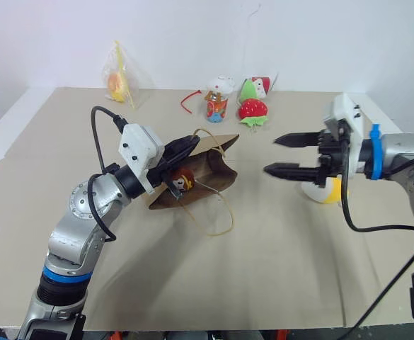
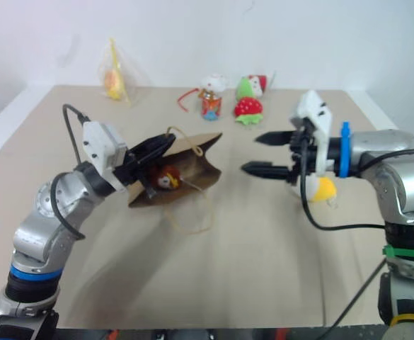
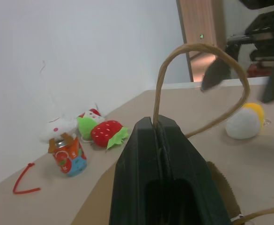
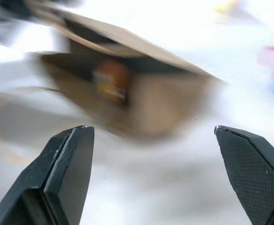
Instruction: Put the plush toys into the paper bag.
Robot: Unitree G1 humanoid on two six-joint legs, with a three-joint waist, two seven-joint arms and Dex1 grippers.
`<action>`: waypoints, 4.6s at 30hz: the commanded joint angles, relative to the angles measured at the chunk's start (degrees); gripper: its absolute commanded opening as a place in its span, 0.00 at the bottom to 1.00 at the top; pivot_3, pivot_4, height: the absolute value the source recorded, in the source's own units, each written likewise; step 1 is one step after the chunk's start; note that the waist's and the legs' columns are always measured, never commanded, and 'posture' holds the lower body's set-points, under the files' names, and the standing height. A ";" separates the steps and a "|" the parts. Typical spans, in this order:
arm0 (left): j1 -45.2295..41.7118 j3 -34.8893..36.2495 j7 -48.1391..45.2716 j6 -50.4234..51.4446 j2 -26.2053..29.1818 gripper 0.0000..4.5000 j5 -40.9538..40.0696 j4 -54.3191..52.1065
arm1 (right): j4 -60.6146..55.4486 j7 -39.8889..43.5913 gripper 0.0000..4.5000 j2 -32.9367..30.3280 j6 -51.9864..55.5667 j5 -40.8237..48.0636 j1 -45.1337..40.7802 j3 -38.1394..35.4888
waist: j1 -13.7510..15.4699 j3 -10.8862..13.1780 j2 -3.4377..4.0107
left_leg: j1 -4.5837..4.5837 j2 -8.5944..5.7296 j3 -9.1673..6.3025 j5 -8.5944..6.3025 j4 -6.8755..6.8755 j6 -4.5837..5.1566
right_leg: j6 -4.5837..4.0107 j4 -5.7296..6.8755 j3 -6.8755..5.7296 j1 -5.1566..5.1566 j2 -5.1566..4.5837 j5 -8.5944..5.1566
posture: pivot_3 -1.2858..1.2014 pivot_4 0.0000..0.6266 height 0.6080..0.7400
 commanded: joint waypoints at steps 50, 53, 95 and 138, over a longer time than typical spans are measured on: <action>-2.94 -1.42 1.05 -0.12 -2.38 0.00 0.31 0.05 | -2.45 -18.53 0.05 24.32 -2.50 -0.61 -6.42 16.77 | -0.14 0.02 0.07 | -0.05 -0.07 0.13 0.15 0.00 0.23 | 0.32 0.00 0.53 -0.05 0.03 0.19 | 0.52 0.24 1.00; -2.85 -1.21 1.30 0.19 -2.44 0.00 0.14 -0.33 | 0.56 -19.00 0.05 25.63 -6.53 -4.62 -6.84 19.33 | -0.14 0.02 0.07 | -0.06 -0.06 0.12 0.16 0.00 0.23 | 0.32 0.00 0.52 -0.06 0.05 0.20 | 0.52 0.24 1.00; -2.50 -1.05 0.68 -0.22 -2.10 0.00 0.57 0.27 | -16.01 -13.61 0.98 11.13 5.60 6.04 12.92 10.11 | -0.12 0.02 0.05 | -0.04 -0.03 0.11 0.15 -0.04 0.23 | 0.25 0.00 0.51 -0.07 0.09 0.17 | 0.52 0.24 1.00; -9.15 -0.73 3.07 -6.55 -6.95 0.00 5.25 14.41 | -3.25 -8.26 0.00 1.15 2.38 7.24 -3.36 4.64 | -0.14 0.03 0.04 | -0.11 -0.04 0.07 0.11 -0.08 0.30 | 0.31 -0.13 0.47 -0.07 0.07 0.15 | 0.52 0.24 1.00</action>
